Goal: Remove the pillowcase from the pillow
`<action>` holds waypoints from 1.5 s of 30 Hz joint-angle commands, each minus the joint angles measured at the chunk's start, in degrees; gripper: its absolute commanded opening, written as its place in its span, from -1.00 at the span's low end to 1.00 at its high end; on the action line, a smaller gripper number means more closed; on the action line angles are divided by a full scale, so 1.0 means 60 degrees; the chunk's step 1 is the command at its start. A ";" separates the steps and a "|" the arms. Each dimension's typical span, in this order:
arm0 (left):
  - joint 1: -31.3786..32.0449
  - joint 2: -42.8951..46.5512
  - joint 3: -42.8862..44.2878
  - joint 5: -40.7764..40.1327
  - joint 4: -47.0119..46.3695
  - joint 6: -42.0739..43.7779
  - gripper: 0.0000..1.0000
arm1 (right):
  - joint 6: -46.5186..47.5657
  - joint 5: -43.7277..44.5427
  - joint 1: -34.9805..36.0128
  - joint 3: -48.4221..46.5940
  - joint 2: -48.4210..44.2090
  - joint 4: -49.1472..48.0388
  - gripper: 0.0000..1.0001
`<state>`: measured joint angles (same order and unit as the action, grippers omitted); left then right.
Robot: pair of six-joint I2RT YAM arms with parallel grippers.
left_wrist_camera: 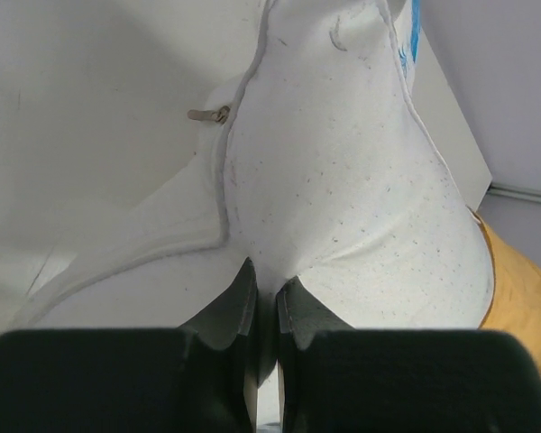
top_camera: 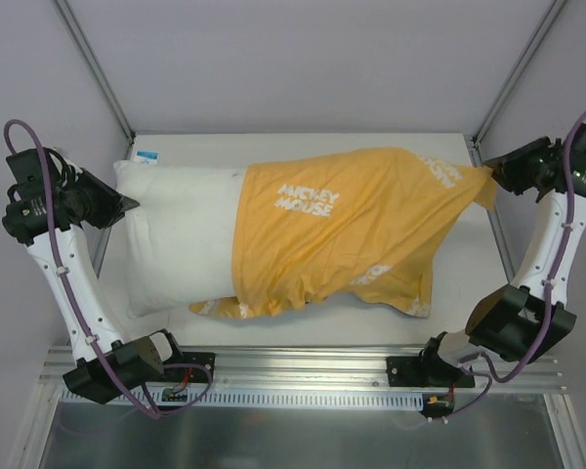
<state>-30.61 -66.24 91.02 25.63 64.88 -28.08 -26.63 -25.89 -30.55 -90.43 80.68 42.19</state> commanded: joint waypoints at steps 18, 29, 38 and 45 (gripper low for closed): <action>0.5802 0.0463 -0.3552 -0.4063 -0.1278 0.0154 0.97 | 0.2799 0.3668 0.7876 0.4743 -0.4188 0.0234 0.94; 0.7167 -0.0252 -0.5985 -0.3831 -0.2624 -0.1107 0.97 | 0.1611 0.6424 1.4053 0.3503 -0.1323 -0.0616 0.99; 0.7153 -0.1178 -0.5503 -0.3583 -0.3358 -0.0697 -1.00 | 0.1597 0.6162 1.3839 0.1874 0.2402 -0.0953 -0.14; 0.5734 0.0257 -0.5093 -0.3262 -0.3270 -0.0260 -1.00 | 0.1699 0.5649 1.0881 0.3278 0.0223 -0.0968 -0.99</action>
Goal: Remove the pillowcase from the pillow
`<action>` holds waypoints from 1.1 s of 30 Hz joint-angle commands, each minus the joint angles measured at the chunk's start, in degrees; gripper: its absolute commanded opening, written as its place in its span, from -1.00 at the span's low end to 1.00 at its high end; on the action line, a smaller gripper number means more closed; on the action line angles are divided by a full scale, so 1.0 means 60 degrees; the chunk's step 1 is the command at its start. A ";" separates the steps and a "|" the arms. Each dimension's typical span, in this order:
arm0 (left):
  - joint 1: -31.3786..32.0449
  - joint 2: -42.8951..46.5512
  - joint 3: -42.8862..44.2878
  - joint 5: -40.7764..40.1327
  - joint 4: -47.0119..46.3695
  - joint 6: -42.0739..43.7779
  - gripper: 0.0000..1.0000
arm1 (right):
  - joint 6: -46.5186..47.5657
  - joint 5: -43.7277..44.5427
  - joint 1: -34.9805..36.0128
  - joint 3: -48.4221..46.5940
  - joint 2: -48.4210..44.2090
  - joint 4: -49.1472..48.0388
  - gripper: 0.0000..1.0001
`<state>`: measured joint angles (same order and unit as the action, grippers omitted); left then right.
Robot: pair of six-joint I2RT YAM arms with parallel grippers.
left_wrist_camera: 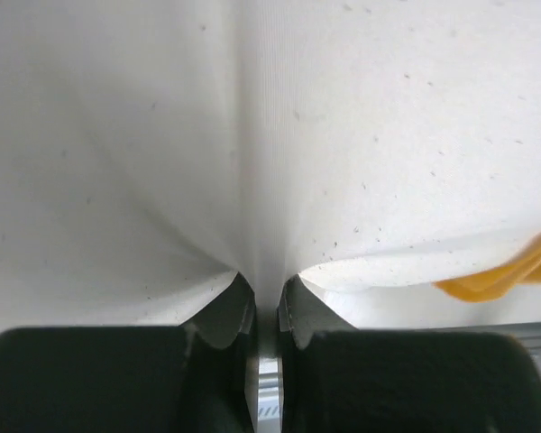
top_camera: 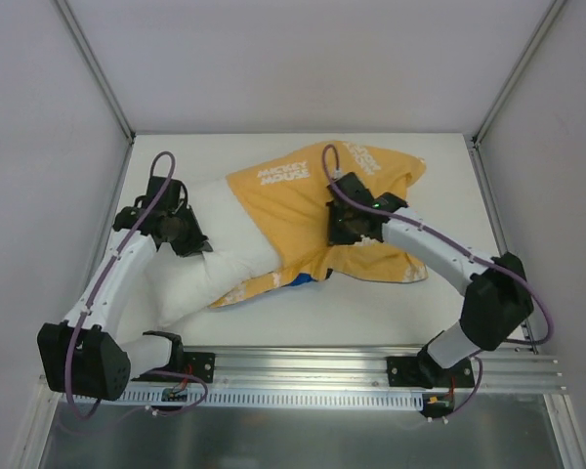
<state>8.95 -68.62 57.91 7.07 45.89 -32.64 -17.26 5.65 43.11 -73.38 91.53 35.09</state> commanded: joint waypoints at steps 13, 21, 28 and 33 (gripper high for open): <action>-0.3498 0.0788 0.3341 0.1178 0.0658 0.0768 -1.00 | 0.0855 0.0114 -0.5298 0.2161 -0.6128 0.1212 -0.99; -0.3324 0.0918 0.2610 0.2351 0.0658 0.0812 -0.04 | 0.0137 0.0068 -0.4212 0.5243 -0.7240 0.1226 0.20; 0.0116 -0.0075 0.3311 0.0318 0.0672 0.0168 0.98 | 0.0633 0.0919 -0.4197 0.2888 -0.7609 0.1871 0.93; 0.1613 -0.1581 0.4071 -0.0971 0.0877 -0.0622 0.97 | 0.1205 0.0758 -0.3978 0.0986 -0.6643 0.1696 0.99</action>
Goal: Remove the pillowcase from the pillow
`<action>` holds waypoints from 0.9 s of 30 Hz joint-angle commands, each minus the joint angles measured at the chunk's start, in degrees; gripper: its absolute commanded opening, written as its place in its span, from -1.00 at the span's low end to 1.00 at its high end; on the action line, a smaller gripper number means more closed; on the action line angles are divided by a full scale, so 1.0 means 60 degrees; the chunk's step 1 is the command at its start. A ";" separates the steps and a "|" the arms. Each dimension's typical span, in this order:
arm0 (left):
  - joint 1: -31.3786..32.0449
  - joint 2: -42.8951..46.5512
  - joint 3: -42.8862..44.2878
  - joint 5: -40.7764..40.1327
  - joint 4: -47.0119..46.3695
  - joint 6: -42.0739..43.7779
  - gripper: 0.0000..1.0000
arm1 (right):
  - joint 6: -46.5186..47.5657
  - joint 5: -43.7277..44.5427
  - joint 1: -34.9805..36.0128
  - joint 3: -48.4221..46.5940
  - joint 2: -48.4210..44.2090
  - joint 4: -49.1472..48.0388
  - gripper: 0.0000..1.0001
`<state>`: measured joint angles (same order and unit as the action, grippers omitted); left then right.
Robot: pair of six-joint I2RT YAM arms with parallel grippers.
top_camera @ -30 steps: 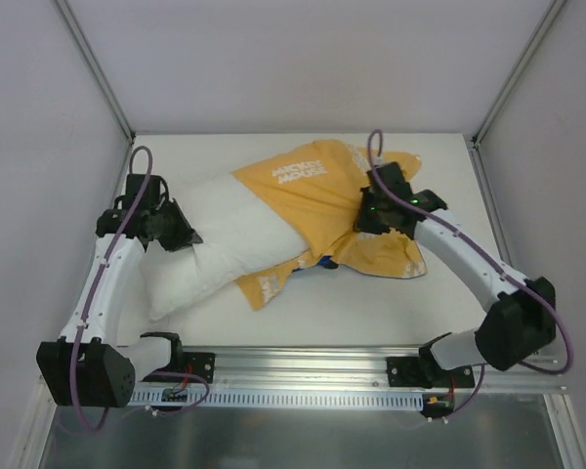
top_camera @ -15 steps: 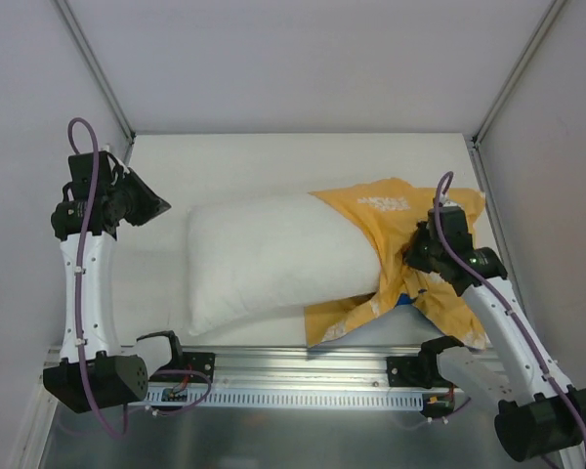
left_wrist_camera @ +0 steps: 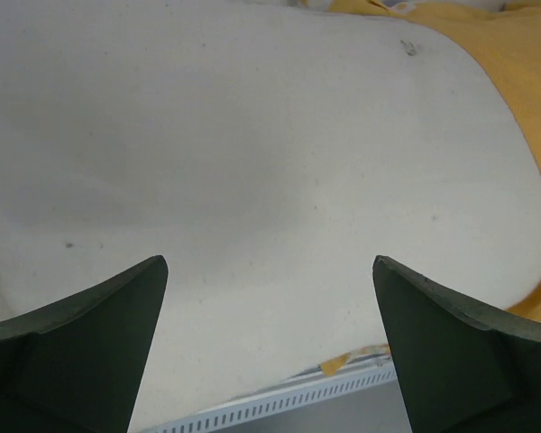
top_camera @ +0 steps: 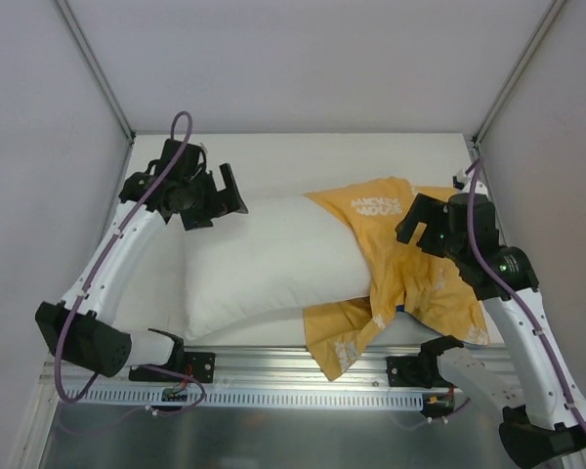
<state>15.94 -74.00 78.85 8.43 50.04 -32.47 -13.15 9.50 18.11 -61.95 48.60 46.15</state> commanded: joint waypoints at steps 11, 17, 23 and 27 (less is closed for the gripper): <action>0.1693 -0.3575 0.1654 -0.1918 0.0200 -0.1356 0.91 | 0.2103 -0.0324 0.2532 -0.5170 0.5372 0.0364 0.93; 0.1810 -0.3255 0.0981 -0.1932 0.0185 -0.1342 -1.00 | 0.2396 -0.0354 0.2827 -0.6401 0.8083 0.0613 0.92; 0.1810 -0.2215 0.0351 -0.2121 0.0141 -0.1034 -1.00 | 0.1826 0.0293 0.2374 -0.6243 0.8717 0.0747 -0.45; 0.1446 -0.1220 -0.0468 -0.2166 0.0053 -0.0186 -1.00 | 0.1415 -0.0102 0.1016 -0.5191 0.7386 0.0015 -0.98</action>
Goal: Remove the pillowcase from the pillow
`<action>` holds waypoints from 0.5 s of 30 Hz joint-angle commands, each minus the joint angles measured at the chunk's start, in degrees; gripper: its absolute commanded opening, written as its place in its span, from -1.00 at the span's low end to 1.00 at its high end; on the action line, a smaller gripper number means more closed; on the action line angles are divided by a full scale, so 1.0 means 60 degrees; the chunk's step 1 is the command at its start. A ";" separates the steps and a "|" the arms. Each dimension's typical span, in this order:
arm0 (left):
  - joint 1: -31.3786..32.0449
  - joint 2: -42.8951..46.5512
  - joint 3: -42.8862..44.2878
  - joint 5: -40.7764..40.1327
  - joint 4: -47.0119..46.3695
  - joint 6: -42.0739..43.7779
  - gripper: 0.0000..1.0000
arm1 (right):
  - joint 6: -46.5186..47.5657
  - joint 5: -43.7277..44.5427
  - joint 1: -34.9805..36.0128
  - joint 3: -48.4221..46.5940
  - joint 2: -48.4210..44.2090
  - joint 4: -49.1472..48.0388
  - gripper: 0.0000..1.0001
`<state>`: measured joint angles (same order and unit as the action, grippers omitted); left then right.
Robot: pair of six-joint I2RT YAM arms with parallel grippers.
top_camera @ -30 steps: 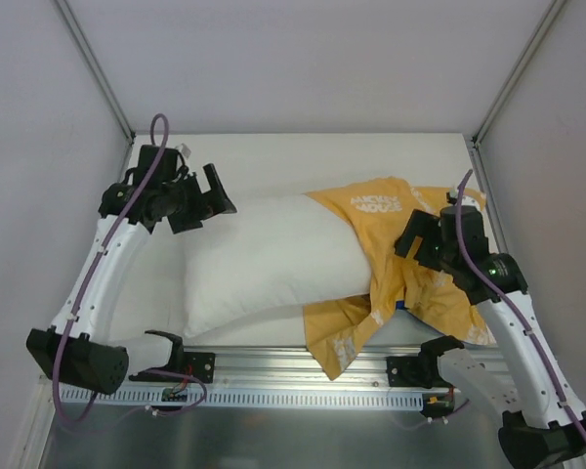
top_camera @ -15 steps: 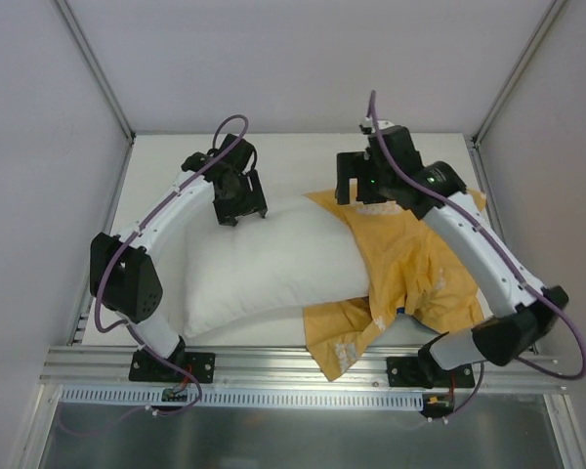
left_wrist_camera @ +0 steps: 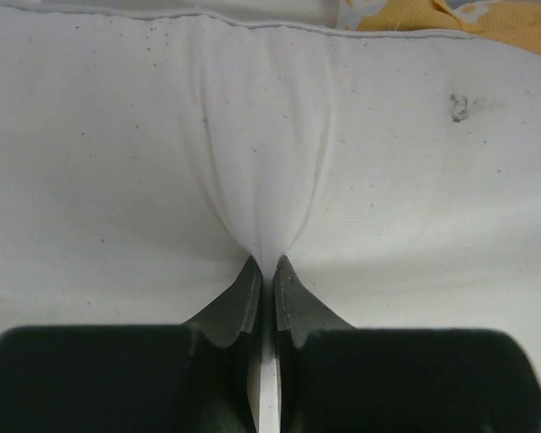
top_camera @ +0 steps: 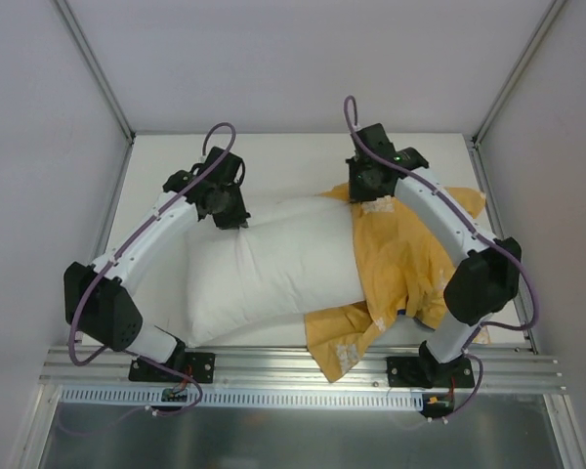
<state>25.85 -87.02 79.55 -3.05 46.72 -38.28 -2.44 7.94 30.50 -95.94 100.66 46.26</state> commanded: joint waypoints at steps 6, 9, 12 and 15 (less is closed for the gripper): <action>-0.3494 0.3441 -0.1905 0.1326 0.0548 0.1808 -1.00 | -0.0706 -0.0021 -0.3000 0.1209 -0.2813 -0.0166 -0.99; -0.4640 0.4292 -0.1555 0.2101 0.0709 0.2439 -1.00 | -0.1028 0.0023 -0.3456 0.1473 -0.3503 -0.0413 -0.99; -0.5566 0.4514 -0.0823 0.2309 0.1192 0.2645 -1.00 | -0.1190 0.0447 -0.3545 0.1445 -0.4222 -0.0517 -0.99; -0.5948 0.4499 -0.0222 0.2339 0.1383 0.2572 -1.00 | -0.1308 0.0887 -0.3633 0.1269 -0.4487 -0.0518 -0.99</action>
<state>-7.16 -60.84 73.23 13.06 53.32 -26.57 -9.39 3.09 11.73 -85.71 77.30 46.83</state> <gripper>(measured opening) 0.026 0.017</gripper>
